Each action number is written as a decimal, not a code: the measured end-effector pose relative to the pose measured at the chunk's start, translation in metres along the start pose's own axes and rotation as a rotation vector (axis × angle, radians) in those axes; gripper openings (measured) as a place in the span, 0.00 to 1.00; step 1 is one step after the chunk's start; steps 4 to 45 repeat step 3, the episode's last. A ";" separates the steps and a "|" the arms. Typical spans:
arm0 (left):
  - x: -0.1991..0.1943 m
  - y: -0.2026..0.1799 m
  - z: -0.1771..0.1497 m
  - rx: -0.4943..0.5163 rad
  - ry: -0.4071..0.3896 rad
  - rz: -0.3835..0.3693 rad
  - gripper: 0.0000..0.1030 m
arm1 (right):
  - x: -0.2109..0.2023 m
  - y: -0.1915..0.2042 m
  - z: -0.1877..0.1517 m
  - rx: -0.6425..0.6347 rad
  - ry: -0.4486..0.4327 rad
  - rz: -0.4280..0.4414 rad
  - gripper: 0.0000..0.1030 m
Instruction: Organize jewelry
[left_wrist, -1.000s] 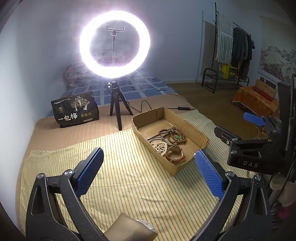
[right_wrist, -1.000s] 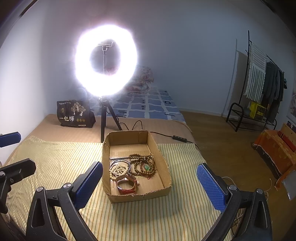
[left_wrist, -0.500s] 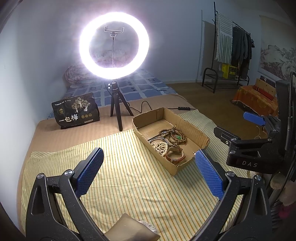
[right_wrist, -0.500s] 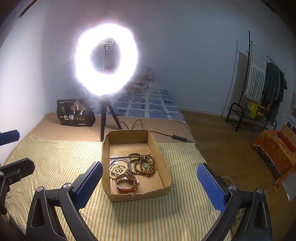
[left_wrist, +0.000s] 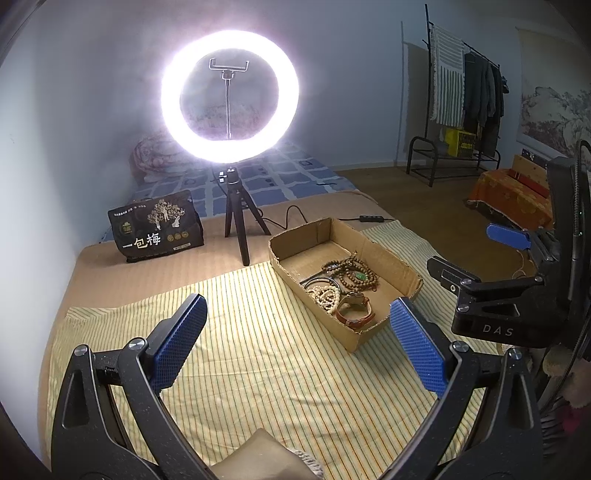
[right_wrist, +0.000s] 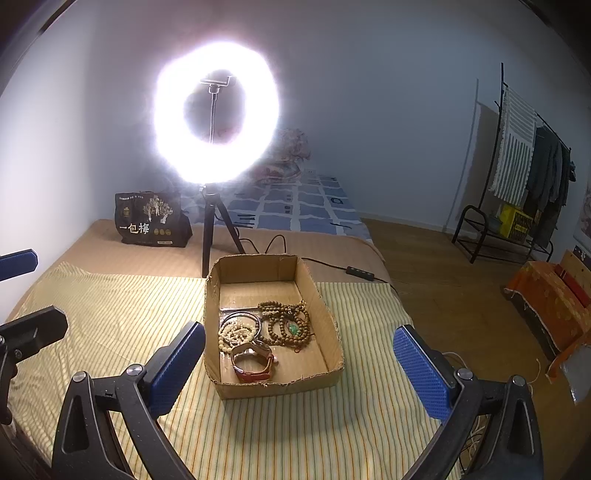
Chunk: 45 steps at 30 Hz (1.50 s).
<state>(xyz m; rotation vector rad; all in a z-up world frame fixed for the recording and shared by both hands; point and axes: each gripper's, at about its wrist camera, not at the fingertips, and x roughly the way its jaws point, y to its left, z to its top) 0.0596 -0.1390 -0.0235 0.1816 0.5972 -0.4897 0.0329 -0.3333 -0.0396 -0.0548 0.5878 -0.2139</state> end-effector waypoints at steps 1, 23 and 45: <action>0.000 -0.001 -0.001 0.000 0.001 0.001 0.98 | 0.000 0.000 0.000 0.000 0.001 0.000 1.00; 0.000 -0.001 0.000 0.001 0.002 0.004 0.98 | 0.000 0.000 0.000 0.001 0.001 0.000 1.00; 0.000 -0.001 0.000 0.001 0.002 0.004 0.98 | 0.000 0.000 0.000 0.001 0.001 0.000 1.00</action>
